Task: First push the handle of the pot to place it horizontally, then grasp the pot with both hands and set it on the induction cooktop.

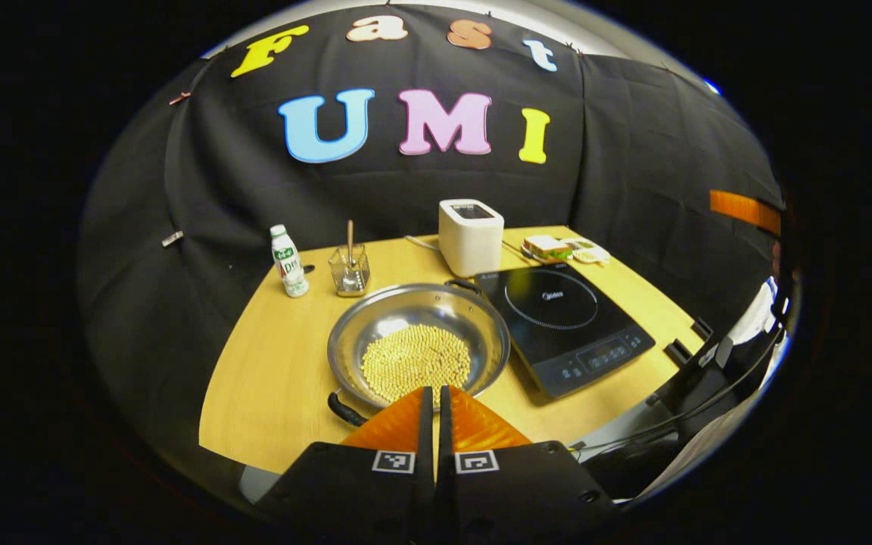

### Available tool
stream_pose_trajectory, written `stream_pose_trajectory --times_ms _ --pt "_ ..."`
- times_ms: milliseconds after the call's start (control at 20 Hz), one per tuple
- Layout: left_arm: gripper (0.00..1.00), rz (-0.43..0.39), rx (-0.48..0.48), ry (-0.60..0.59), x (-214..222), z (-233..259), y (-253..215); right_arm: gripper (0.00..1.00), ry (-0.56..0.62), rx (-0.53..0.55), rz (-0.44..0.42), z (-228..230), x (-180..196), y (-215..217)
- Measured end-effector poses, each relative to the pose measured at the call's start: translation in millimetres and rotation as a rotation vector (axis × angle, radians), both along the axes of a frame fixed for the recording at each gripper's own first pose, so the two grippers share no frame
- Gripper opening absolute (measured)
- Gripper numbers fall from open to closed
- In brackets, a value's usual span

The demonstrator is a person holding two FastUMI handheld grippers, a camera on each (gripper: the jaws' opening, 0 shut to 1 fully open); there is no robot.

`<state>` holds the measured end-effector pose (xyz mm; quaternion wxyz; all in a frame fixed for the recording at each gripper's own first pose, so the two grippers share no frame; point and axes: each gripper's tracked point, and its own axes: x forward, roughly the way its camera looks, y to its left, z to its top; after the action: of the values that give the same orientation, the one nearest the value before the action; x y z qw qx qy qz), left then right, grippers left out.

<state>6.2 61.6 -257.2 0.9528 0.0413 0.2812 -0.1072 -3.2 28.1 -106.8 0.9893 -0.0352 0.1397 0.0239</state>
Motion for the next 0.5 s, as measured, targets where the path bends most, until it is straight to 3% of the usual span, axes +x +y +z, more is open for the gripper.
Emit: stream_pose_trajectory --times_ms 300,500 --pt "0.05 0.068 -0.127 0.136 -2 -53 10 0.98 0.057 -0.005 0.035 -13 6 11" --pt "0.05 0.084 -0.119 0.228 8 -80 10 0.98 0.084 -0.002 0.075 -22 20 16"
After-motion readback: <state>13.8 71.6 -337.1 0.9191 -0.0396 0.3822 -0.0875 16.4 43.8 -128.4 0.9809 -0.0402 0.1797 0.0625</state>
